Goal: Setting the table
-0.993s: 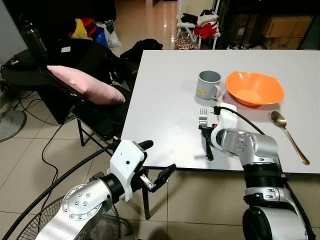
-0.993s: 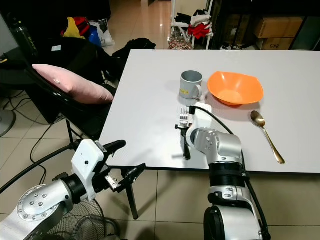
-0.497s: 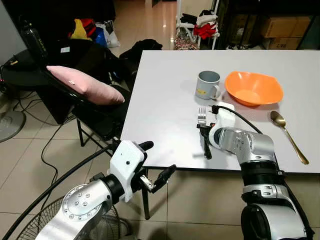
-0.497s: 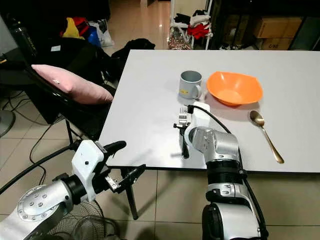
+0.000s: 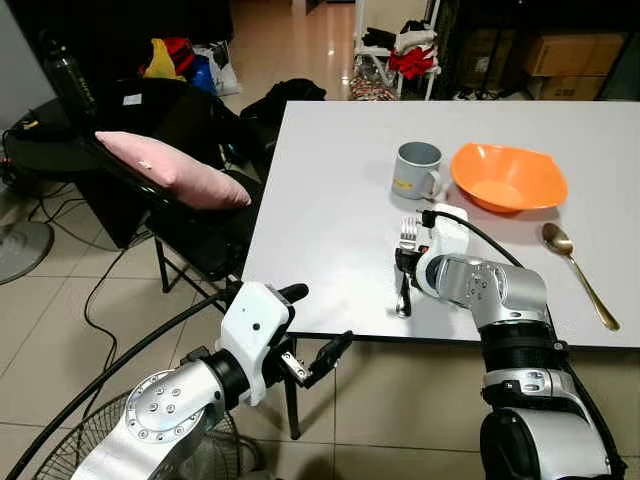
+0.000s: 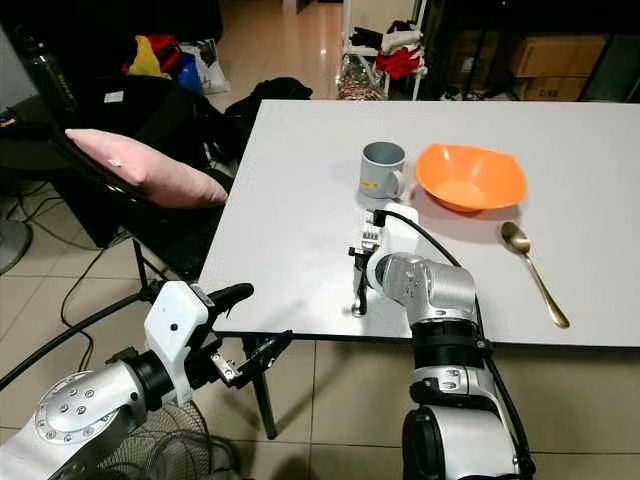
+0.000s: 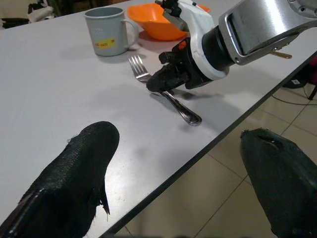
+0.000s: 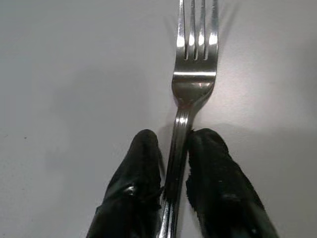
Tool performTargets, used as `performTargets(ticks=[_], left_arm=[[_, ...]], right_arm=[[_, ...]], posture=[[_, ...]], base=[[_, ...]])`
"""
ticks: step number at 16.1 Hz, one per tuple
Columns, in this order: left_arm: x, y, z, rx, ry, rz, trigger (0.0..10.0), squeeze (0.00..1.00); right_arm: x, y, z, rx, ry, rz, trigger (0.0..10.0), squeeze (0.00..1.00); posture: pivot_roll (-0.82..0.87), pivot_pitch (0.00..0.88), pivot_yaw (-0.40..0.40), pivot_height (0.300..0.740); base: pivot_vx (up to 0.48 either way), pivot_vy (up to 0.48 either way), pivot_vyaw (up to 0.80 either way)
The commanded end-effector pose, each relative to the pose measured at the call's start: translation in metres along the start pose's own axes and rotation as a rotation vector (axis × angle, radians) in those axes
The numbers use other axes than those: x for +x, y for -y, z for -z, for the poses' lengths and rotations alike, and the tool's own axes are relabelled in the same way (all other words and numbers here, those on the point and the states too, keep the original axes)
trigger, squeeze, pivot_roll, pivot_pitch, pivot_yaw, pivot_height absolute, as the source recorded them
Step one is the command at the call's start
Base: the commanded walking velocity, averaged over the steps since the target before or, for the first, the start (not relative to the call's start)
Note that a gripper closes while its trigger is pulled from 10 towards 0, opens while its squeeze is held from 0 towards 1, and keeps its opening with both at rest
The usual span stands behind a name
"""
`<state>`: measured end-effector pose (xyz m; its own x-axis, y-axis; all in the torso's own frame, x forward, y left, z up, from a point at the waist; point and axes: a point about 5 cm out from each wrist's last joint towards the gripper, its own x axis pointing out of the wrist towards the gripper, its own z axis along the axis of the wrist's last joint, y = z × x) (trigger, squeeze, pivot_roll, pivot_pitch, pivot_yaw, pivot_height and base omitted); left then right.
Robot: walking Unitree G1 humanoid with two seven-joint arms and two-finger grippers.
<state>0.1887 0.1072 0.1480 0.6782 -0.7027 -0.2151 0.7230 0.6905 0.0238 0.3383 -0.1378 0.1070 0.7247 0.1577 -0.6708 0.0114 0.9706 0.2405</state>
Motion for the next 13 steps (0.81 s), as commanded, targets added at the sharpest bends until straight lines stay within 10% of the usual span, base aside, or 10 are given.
performTargets(ticks=[1,5,8,9,13], left_arm=[[-0.002,0.0,-0.001,0.015,-0.003,0.002,10.0,0.0],[-0.003,0.001,-0.002,0.008,0.009,-0.007,10.0,0.0],[-0.008,-0.007,-0.008,-0.037,0.075,-0.124,10.0,0.0],[-0.01,-0.011,-0.009,-0.043,0.09,-0.182,10.0,0.0],[-0.017,-0.03,-0.009,-0.031,0.136,-0.512,10.0,0.0]], right_arm=[[0.0,-0.002,0.003,0.007,-0.029,0.001,10.0,1.0],[-0.014,0.001,-0.007,0.021,0.004,-0.009,10.0,1.0],[-0.055,0.005,-0.016,0.025,0.05,-0.061,10.0,0.95],[-0.065,0.006,-0.015,0.018,0.062,-0.07,10.0,0.0],[-0.101,-0.003,-0.008,-0.122,0.318,-0.156,10.0,0.0]], posture=[[-0.03,0.0,0.051,0.74],[-0.03,0.0,0.046,0.74],[-0.03,0.0,0.054,0.74],[-0.04,0.0,0.061,0.74],[-0.05,0.0,0.087,0.74]], base=[[0.0,0.0,0.0],[0.0,0.0,0.0],[0.0,0.0,0.0],[0.0,0.0,0.0],[0.0,0.0,0.0]])
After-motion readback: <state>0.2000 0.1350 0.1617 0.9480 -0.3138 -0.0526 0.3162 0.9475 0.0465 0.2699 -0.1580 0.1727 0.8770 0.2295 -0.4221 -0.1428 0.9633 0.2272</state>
